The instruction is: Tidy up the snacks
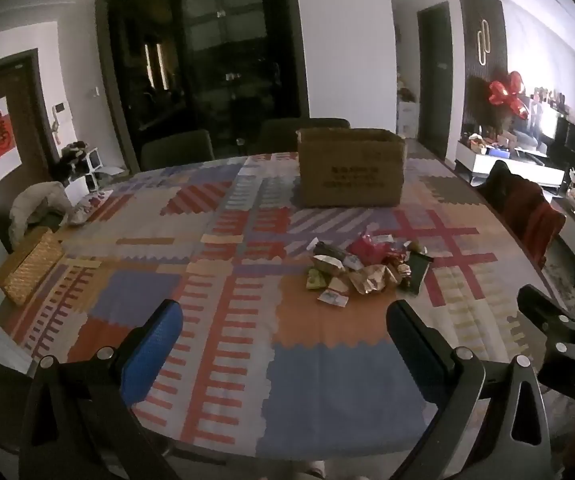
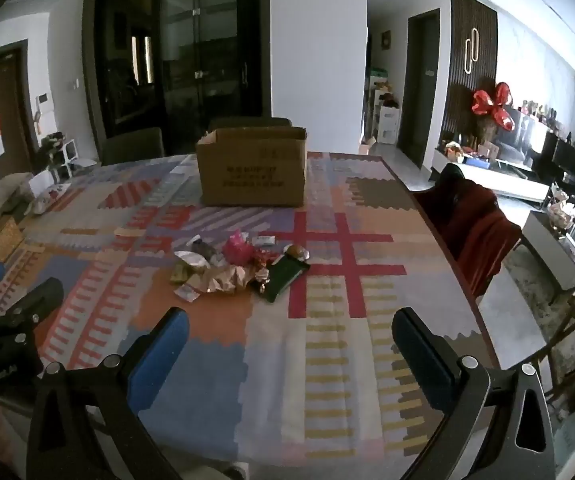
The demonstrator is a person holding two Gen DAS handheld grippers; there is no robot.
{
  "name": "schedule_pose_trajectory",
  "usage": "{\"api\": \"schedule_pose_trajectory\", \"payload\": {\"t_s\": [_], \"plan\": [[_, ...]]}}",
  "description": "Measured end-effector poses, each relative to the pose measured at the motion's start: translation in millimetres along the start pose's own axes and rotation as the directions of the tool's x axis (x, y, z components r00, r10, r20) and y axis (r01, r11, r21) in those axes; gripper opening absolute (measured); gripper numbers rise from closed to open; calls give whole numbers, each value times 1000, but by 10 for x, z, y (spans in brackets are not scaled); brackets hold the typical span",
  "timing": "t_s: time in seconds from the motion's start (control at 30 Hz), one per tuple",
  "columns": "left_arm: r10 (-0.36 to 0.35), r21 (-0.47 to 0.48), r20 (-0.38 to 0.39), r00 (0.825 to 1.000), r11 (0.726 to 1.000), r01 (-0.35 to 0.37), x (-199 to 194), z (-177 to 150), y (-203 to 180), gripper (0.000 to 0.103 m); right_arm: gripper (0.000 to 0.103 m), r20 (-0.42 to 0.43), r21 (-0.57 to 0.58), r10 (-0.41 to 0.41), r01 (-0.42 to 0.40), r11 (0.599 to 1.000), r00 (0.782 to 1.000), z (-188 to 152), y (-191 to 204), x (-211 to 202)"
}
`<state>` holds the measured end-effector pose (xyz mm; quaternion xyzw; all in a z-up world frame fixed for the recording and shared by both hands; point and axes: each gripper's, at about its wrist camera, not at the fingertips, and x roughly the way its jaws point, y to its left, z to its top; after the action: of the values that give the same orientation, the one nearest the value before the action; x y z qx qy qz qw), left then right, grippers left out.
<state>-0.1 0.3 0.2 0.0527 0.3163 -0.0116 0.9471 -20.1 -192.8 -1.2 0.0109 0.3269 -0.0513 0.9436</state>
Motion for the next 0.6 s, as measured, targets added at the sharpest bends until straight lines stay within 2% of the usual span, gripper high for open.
{"api": "schedule_pose_trajectory", "payload": {"t_s": [0.4, 0.6], "plan": [[-23, -4, 29, 999, 1000, 23, -80, 91, 116, 103, 103, 8, -7, 12, -12, 1000, 1000, 98, -20, -23], [-16, 0, 38, 999, 1000, 16, -82, 23, 45, 103, 103, 13, -4, 21, -21, 1000, 1000, 74, 1, 11]]}}
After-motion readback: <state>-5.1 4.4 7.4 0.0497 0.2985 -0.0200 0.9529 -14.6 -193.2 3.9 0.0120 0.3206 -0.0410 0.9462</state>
